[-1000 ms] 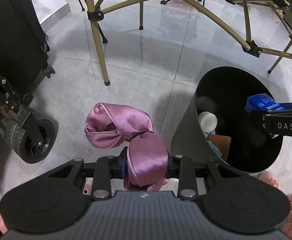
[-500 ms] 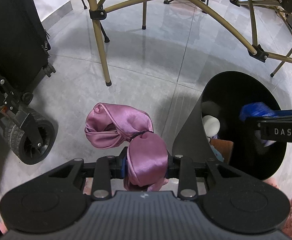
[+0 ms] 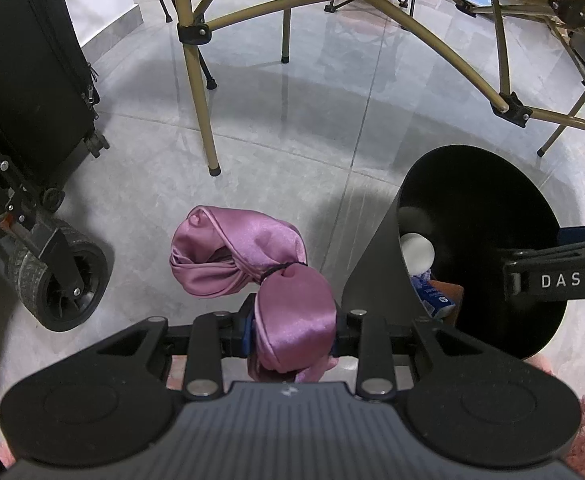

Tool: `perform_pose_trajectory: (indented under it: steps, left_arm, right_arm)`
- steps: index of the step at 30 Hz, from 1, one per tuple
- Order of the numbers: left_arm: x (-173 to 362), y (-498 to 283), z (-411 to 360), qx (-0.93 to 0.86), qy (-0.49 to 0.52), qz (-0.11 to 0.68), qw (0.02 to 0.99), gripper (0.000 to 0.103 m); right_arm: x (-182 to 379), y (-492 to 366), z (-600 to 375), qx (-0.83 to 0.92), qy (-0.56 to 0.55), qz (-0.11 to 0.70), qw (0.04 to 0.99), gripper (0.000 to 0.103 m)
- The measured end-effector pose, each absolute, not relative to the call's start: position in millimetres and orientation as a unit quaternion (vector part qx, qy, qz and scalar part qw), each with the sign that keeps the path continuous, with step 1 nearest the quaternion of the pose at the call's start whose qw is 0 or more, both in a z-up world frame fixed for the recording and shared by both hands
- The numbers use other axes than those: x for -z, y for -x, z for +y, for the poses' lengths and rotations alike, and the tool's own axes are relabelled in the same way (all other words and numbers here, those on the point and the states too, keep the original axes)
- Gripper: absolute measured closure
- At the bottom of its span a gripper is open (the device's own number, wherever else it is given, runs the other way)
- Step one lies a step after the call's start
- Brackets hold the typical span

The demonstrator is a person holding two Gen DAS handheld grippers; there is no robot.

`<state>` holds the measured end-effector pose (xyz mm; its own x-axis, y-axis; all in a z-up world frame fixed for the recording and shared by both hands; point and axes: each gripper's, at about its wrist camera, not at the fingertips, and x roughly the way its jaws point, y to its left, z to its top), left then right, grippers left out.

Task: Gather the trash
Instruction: 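Open the right tool over the bin to drop the blue tissue pack, then move the left tool with the scrunchie over the bin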

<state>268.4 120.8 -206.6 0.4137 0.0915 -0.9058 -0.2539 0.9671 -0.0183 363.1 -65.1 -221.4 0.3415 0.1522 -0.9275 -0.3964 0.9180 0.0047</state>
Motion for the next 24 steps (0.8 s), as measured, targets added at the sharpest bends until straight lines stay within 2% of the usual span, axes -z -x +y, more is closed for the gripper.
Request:
perform_pose_trajectory:
  steps: [24]
  left_arm:
    - [169.3, -278.4, 82.4, -0.069, 0.067, 0.487, 0.868, 0.071]
  right_arm:
    - [198.4, -355.6, -110.5, -0.149, 0.086, 0.518, 0.838, 0.0]
